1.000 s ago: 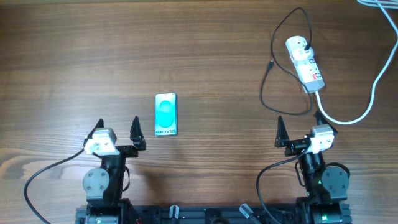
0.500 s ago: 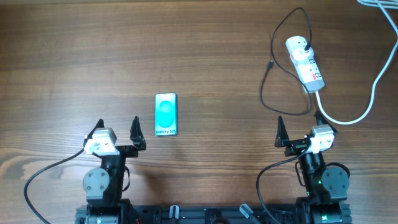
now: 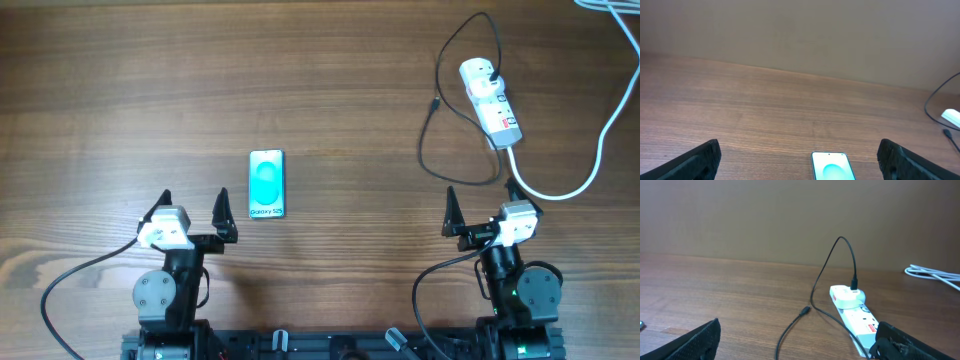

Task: Plug charger to phone and switch on socket

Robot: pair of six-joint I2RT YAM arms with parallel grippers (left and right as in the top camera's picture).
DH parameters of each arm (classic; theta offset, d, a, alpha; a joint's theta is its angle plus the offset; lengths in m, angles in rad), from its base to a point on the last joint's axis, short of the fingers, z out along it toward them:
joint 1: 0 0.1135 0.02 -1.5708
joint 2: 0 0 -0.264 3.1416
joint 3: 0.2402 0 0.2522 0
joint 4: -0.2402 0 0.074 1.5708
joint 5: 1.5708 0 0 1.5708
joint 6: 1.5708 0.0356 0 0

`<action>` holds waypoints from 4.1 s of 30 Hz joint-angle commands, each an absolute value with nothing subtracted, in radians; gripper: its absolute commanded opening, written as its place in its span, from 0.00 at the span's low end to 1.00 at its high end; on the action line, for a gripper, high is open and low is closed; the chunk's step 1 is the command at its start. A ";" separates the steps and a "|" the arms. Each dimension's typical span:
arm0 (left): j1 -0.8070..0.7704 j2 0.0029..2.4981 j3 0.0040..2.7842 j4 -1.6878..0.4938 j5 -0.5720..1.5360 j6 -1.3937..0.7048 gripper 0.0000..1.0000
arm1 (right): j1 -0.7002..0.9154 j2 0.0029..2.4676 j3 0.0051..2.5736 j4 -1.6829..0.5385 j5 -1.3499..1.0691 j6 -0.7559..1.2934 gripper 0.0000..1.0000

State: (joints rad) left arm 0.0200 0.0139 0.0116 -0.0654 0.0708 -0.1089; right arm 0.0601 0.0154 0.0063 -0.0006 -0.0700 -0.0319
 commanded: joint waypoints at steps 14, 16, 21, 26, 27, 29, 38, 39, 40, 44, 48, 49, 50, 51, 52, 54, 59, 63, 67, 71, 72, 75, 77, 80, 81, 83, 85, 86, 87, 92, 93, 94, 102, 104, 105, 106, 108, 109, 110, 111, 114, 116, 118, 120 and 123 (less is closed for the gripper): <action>0.026 0.007 0.221 -0.272 0.097 -0.089 1.00 | 0.055 0.008 0.005 0.002 -0.060 -0.046 1.00; 0.026 0.007 0.238 -0.279 0.097 -0.090 1.00 | 0.055 0.013 0.005 0.002 -0.060 -0.045 1.00; 0.026 0.060 0.310 -0.307 0.097 -0.090 1.00 | 0.055 0.014 0.005 0.002 -0.060 -0.045 1.00; 0.026 0.202 0.412 -0.312 0.105 -0.090 1.00 | 0.055 0.014 0.005 0.002 -0.060 -0.046 1.00; 0.026 0.232 0.435 -0.317 0.108 -0.090 1.00 | 0.055 0.014 0.005 0.002 -0.060 -0.045 1.00; 0.026 0.345 0.526 -0.361 0.116 -0.090 1.00 | 0.055 0.014 0.005 0.002 -0.060 -0.046 1.00; -0.003 0.815 0.920 -0.606 0.187 -0.090 1.00 | 0.055 0.014 0.005 0.002 -0.060 -0.045 1.00; -0.021 0.870 0.954 -0.633 0.187 -0.090 1.00 | 0.055 0.014 0.005 0.002 -0.060 -0.045 1.00; -0.043 0.923 0.984 -0.655 0.186 -0.089 1.00 | 0.055 0.014 0.005 0.002 -0.060 -0.046 1.00; -0.130 1.093 1.052 -0.744 0.186 -0.090 1.00 | 0.055 0.014 0.005 0.002 -0.060 -0.046 1.00; -0.176 1.214 1.052 -0.789 0.182 -0.099 1.00 | 0.055 0.014 0.005 0.002 -0.060 -0.045 1.00; -0.179 1.237 1.052 -0.792 0.174 -0.136 1.00 | 0.055 0.014 0.005 0.002 -0.060 -0.046 1.00; -0.181 1.263 1.052 -0.795 0.165 -0.190 1.00 | 0.055 0.014 0.005 0.002 -0.060 -0.046 1.00; -0.181 1.281 1.052 -0.795 0.162 -0.214 1.00 | 0.055 0.014 0.005 0.002 -0.060 -0.046 1.00; -0.181 1.299 1.052 -0.795 0.155 -0.221 1.00 | 0.055 0.014 0.005 0.002 -0.060 -0.046 1.00; -0.181 1.318 1.052 -0.796 0.157 -0.221 1.00 | 0.055 0.014 0.005 0.002 -0.060 -0.045 1.00; -0.182 1.324 1.051 -0.812 0.217 -0.221 1.00 | 0.055 0.014 0.005 0.002 -0.060 -0.046 1.00; -0.183 1.324 1.051 -0.799 0.212 -0.216 1.00 | 0.055 0.014 0.005 0.002 -0.060 -0.046 1.00; -0.212 1.328 1.052 -0.787 0.060 -0.298 1.00 | 0.055 0.014 0.005 0.002 -0.060 -0.045 1.00; -0.292 1.374 1.052 -0.778 -0.065 -0.300 1.00 | 0.055 0.014 0.005 0.002 -0.060 -0.046 1.00; -0.303 1.393 1.051 -0.775 -0.076 -0.300 1.00 | 0.055 0.014 0.005 0.002 -0.060 -0.046 1.00; -0.318 1.474 1.051 -0.746 -0.077 -0.300 1.00 | 0.055 0.014 0.005 0.002 -0.060 -0.046 1.00; -0.318 1.530 1.051 -0.736 -0.077 -0.301 1.00 | 0.055 0.014 0.005 0.002 -0.060 -0.045 1.00; -0.318 1.591 1.051 -0.733 -0.076 -0.313 1.00 | 0.055 0.014 0.005 0.002 -0.060 -0.045 1.00; -0.318 1.621 1.051 -0.731 -0.068 -0.323 1.00 | 0.055 0.014 0.005 0.002 -0.060 -0.045 1.00; -0.319 1.663 1.051 -0.726 -0.019 -0.323 1.00 | 0.055 0.014 0.005 0.002 -0.060 -0.045 1.00; -0.319 1.689 1.051 -0.725 -0.012 -0.322 1.00 | 0.055 0.014 0.005 0.002 -0.060 -0.046 1.00; -0.319 1.699 1.051 -0.726 -0.012 -0.322 1.00 | 0.055 0.014 0.005 0.002 -0.060 -0.045 1.00; -0.319 1.710 1.051 -0.725 -0.012 -0.322 1.00 | 0.055 0.014 0.005 0.002 -0.060 -0.046 1.00; -0.327 1.754 1.051 -0.722 -0.012 -0.277 1.00 | 0.055 0.014 0.005 0.002 -0.060 -0.046 1.00; -0.329 1.761 1.051 -0.717 -0.013 -0.265 1.00 | 0.055 0.014 0.005 0.002 -0.060 -0.046 1.00; -0.329 1.766 1.051 -0.710 -0.012 -0.262 1.00 | 0.055 0.014 0.005 0.002 -0.060 -0.046 1.00; -0.329 1.824 1.051 -0.669 -0.012 -0.270 1.00 | 0.055 0.014 0.005 0.002 -0.060 -0.045 1.00; -0.330 1.838 1.051 -0.669 -0.012 -0.270 1.00 | 0.055 0.014 0.005 0.002 -0.060 -0.045 0.99; -0.330 1.844 1.051 -0.669 -0.012 -0.270 1.00 | 0.055 0.014 0.005 0.002 -0.060 -0.045 1.00; -0.330 1.849 1.051 -0.668 -0.012 -0.271 1.00 | 0.055 0.014 0.005 0.002 -0.060 -0.046 1.00; -0.330 1.849 1.051 -0.668 -0.012 -0.271 0.98 | 0.055 0.014 0.005 0.002 -0.060 -0.045 1.00; -0.330 1.849 1.051 -0.669 -0.012 -0.276 0.96 | 0.055 0.014 0.005 0.002 -0.060 -0.046 1.00; -0.330 1.849 1.051 -0.670 -0.012 -0.290 0.91 | 0.055 0.014 0.005 0.002 -0.060 -0.045 1.00; -0.331 1.849 1.051 -0.673 -0.012 -0.300 0.86 | 0.055 0.014 0.005 0.002 -0.060 -0.045 1.00; -0.334 1.849 1.051 -0.672 -0.009 -0.300 0.80 | 0.055 0.014 0.005 0.002 -0.060 -0.045 1.00; -0.339 1.849 1.051 -0.673 -0.008 -0.300 0.73 | 0.055 0.014 0.005 0.002 -0.060 -0.045 1.00; -0.343 1.849 1.051 -0.672 -0.008 -0.300 0.69 | 0.055 0.014 0.005 0.002 -0.060 -0.045 1.00; -0.344 1.849 1.051 -0.673 -0.008 -0.302 0.64 | 0.055 0.014 0.005 0.002 -0.060 -0.046 1.00; -0.345 1.849 1.051 -0.673 -0.009 -0.354 0.61 | 0.055 0.014 0.005 0.002 -0.060 -0.046 1.00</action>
State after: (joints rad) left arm -0.3359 1.8202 1.0492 -0.6727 -0.0292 -0.3019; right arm 0.0601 0.0158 0.0063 -0.0006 -0.0700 -0.0319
